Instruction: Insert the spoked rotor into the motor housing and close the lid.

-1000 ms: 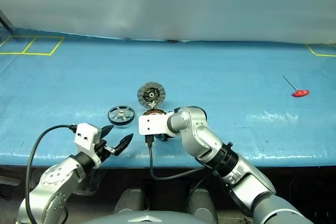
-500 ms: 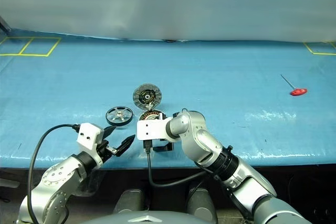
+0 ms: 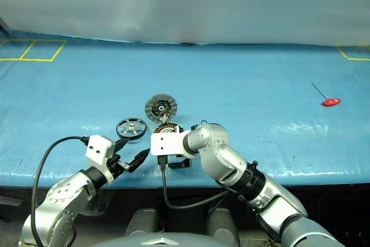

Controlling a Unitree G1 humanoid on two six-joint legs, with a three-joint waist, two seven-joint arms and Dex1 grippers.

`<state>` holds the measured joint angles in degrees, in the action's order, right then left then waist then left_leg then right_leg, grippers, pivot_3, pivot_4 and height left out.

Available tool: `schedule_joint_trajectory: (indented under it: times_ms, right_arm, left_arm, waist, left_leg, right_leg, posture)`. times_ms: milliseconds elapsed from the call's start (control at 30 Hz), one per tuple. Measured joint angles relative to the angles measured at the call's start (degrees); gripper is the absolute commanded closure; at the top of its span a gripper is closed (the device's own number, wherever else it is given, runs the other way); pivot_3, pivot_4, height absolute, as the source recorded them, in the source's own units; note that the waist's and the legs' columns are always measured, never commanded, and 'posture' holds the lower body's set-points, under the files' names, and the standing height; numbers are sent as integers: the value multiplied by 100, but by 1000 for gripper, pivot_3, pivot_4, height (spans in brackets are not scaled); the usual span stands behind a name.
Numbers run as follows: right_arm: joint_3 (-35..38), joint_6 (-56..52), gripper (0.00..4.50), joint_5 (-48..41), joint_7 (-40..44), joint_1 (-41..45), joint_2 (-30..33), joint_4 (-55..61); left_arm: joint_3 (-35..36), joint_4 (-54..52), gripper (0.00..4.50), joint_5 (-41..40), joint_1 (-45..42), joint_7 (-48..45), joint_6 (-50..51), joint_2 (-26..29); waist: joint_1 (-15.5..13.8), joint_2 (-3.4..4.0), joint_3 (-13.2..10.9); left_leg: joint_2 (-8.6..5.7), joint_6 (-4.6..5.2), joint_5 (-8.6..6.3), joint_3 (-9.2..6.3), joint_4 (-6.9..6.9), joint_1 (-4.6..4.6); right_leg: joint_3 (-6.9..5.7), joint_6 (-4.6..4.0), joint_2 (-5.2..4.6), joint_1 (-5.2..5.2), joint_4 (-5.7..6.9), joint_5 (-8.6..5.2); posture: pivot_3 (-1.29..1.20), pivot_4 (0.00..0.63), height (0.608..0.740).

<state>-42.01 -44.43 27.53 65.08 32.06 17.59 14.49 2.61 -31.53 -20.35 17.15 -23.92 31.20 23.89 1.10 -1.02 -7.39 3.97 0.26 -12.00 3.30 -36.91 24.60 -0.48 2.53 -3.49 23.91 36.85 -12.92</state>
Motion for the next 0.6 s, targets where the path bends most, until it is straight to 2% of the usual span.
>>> schedule_joint_trajectory:
  times_ms: [600]
  right_arm:
    - [-12,-252,71,-350,-386,123,106,3]
  left_arm:
    - [-51,0,0,-2,-1,-41,5,4]
  waist:
    - [-21,2,-19]
  left_leg:
    - [0,0,0,0,-2,10]
  right_leg:
    - [-1,0,0,8,1,0]
  posture:
    - [0,150,740]
